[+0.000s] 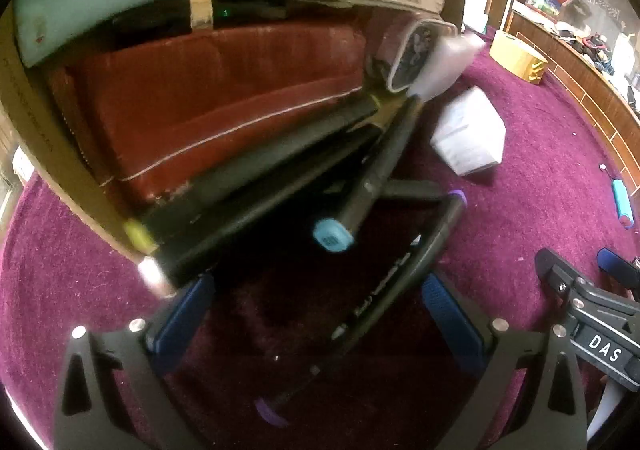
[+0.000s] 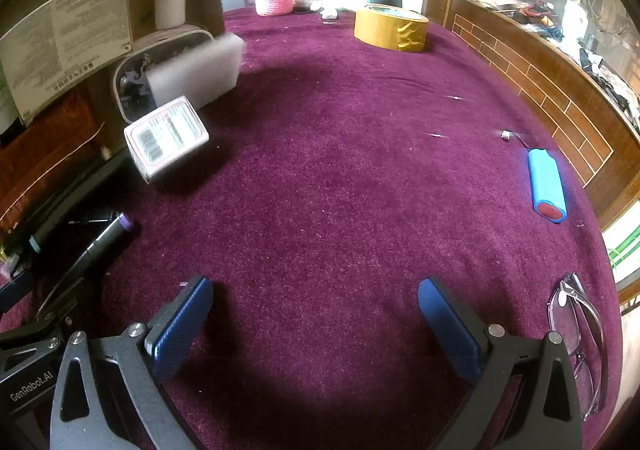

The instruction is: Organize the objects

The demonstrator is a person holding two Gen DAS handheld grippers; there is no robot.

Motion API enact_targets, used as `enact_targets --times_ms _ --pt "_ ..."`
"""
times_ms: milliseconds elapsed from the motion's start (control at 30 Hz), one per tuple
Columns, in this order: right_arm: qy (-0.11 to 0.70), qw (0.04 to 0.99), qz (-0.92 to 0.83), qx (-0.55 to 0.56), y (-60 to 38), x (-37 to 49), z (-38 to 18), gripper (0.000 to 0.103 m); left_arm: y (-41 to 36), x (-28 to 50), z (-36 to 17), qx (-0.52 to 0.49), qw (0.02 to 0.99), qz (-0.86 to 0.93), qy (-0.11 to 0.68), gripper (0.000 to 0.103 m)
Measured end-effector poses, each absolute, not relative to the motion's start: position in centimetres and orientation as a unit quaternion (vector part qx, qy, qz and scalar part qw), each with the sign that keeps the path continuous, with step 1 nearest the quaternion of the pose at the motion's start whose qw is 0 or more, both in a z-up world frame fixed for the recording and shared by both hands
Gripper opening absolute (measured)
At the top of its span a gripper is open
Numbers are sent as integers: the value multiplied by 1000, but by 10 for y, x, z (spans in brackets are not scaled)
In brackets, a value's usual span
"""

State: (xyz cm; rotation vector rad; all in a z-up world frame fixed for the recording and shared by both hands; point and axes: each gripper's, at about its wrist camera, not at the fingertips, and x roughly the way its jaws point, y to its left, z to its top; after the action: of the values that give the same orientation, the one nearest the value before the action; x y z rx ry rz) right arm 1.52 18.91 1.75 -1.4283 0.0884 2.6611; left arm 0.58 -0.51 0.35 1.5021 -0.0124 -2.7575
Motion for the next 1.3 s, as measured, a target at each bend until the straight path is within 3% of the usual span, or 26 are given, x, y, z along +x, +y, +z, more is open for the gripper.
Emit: enact_targets --times_ms 1300 --pt "29 60 879 -472 189 17 18 103 -11 8 2 478 0 -878 -4 103"
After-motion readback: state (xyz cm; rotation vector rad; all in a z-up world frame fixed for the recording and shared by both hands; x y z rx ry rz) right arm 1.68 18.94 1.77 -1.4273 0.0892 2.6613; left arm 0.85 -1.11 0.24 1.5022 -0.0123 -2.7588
